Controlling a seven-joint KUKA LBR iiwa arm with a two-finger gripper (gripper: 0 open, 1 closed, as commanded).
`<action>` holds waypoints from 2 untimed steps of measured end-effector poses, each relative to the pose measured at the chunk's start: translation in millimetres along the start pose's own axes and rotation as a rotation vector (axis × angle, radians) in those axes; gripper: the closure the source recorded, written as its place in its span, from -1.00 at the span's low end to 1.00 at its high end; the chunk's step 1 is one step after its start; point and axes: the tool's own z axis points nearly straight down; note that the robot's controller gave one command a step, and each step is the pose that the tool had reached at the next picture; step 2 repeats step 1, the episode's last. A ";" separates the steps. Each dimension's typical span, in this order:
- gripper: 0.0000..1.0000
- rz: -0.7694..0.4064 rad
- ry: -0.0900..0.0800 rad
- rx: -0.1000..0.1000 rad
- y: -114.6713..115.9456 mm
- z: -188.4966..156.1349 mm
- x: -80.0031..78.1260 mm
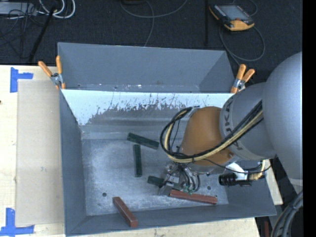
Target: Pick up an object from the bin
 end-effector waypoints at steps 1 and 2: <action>1.00 -0.001 -0.007 -0.003 0.4 -89.9 -1.5; 1.00 -0.001 -0.007 -0.003 0.4 -89.9 -1.5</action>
Offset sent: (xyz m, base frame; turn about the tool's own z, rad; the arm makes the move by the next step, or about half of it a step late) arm -0.0001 0.0001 0.0862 0.0000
